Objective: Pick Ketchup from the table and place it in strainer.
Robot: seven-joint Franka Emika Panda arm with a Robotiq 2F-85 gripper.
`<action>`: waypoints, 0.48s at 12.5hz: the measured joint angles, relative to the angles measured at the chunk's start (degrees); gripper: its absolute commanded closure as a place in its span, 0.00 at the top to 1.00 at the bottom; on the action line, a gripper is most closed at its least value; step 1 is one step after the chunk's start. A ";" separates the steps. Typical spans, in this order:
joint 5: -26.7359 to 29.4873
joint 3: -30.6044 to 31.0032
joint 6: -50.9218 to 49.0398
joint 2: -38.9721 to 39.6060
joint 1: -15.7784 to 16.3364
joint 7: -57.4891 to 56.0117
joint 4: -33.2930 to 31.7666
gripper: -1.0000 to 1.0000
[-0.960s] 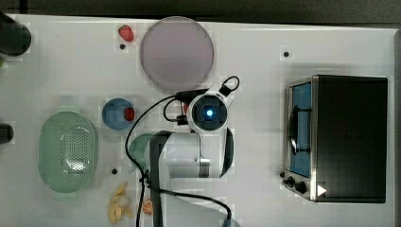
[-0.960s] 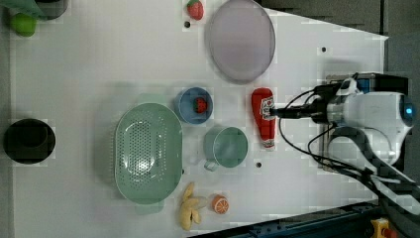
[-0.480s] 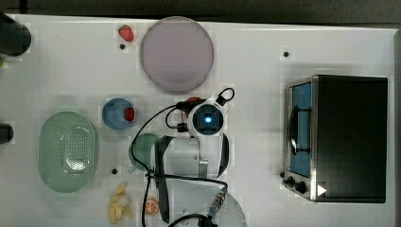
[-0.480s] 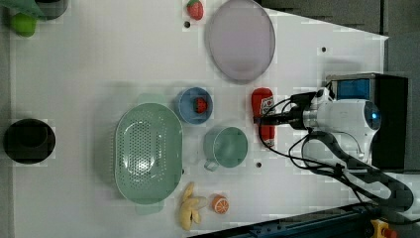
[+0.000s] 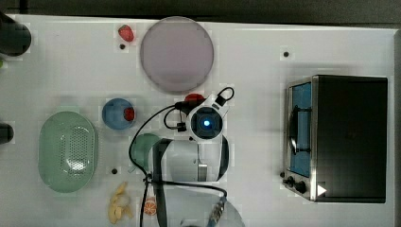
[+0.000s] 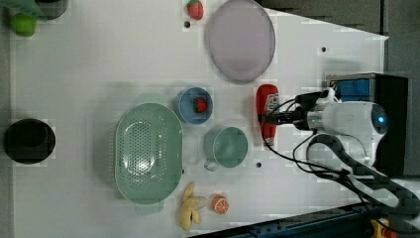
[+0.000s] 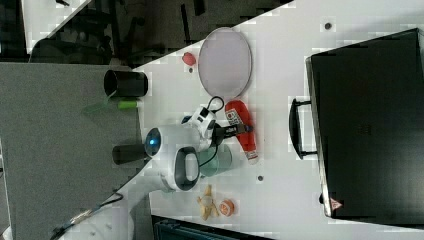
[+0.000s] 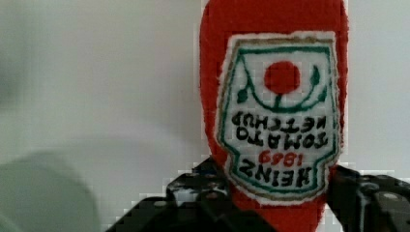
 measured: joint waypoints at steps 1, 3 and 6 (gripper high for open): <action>0.05 0.03 -3.47 -3.16 -0.09 0.00 -0.45 0.58; 0.06 0.02 -12.70 -10.72 -0.28 0.00 0.11 0.58; 0.22 1.76 -28.76 -21.80 -0.84 1.54 4.14 0.58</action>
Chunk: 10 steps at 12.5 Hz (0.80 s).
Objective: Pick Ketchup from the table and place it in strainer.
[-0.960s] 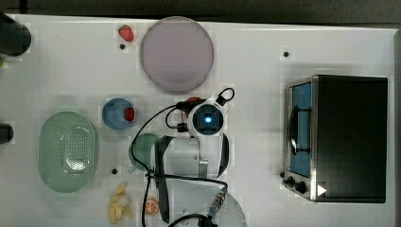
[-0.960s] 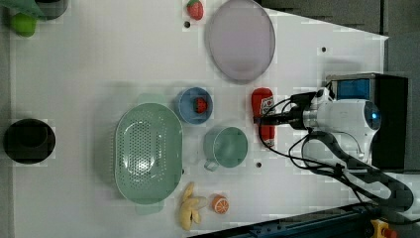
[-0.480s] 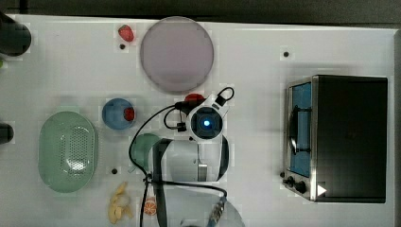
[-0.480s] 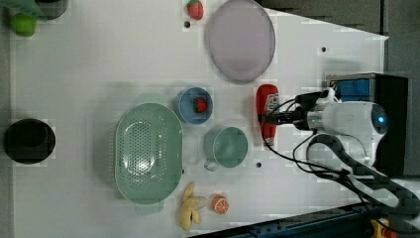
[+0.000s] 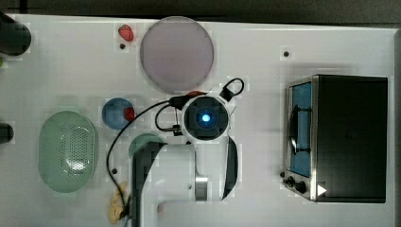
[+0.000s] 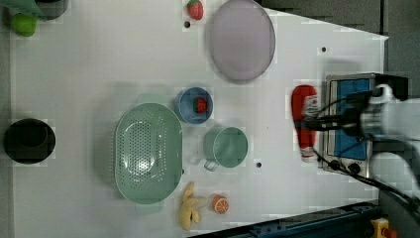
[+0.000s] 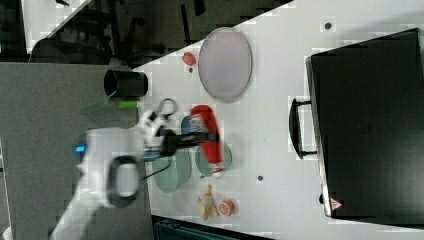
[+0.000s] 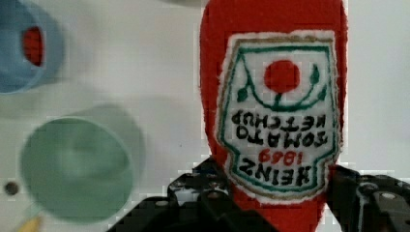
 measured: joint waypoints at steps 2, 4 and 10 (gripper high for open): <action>0.17 2.69 -8.06 -4.80 -0.28 1.79 5.04 0.58; -0.11 5.86 -8.50 -6.27 0.07 5.12 9.40 0.58; 1.42 18.58 -7.86 -2.52 3.98 23.89 10.41 0.58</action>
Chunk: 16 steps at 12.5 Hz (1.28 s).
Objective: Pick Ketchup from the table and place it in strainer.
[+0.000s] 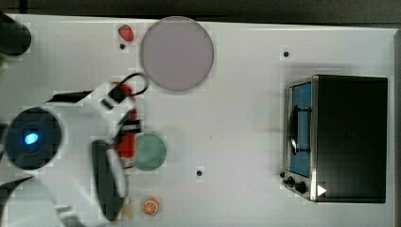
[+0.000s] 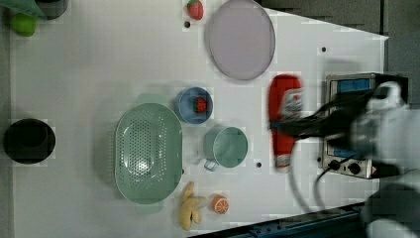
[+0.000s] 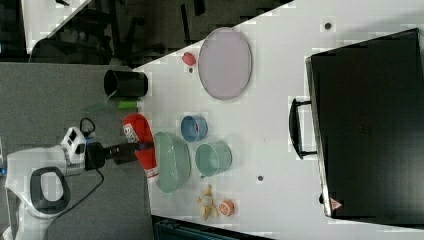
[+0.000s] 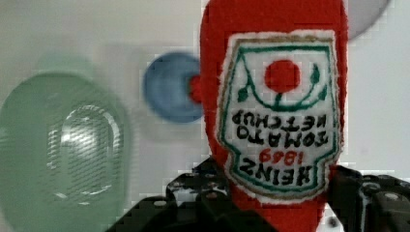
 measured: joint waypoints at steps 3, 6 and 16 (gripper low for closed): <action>0.24 8.04 5.46 5.91 1.55 10.77 -0.78 0.58; -0.14 13.97 12.48 13.51 3.41 21.59 -0.90 0.58; -6.61 13.13 27.50 30.35 5.94 34.95 -0.90 1.00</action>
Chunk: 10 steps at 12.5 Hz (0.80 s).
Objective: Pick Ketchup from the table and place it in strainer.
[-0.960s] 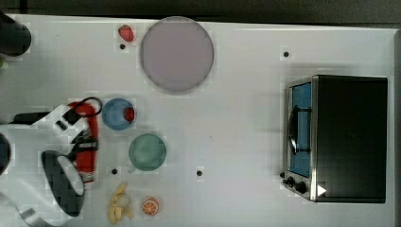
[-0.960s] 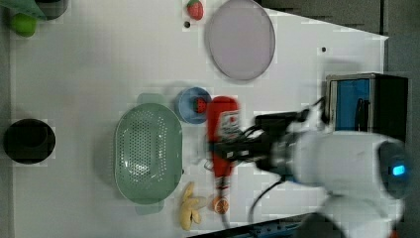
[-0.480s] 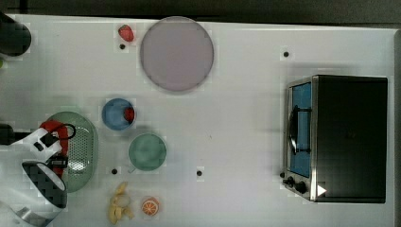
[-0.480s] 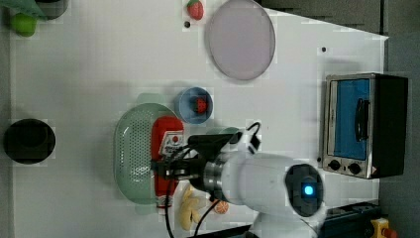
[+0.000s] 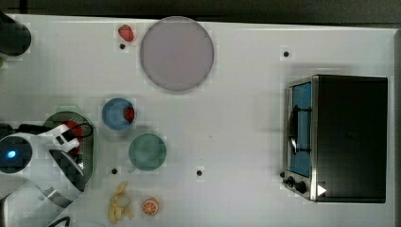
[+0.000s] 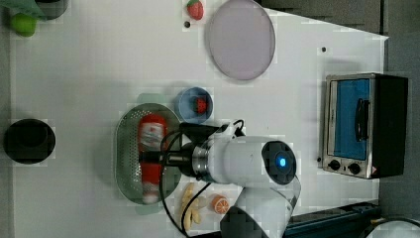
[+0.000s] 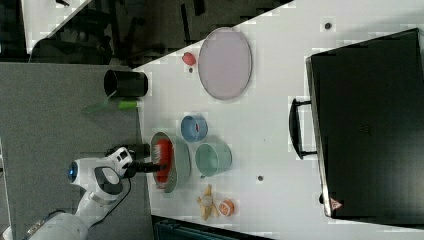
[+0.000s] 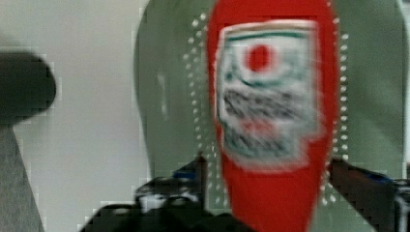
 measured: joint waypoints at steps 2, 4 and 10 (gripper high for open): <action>0.00 -0.53 0.03 -0.63 -1.07 0.40 0.00 1.00; 0.00 -0.56 -0.67 -3.72 -2.19 1.65 -0.45 1.00; 1.76 -0.39 -25.29 -20.19 -8.12 2.46 4.92 1.00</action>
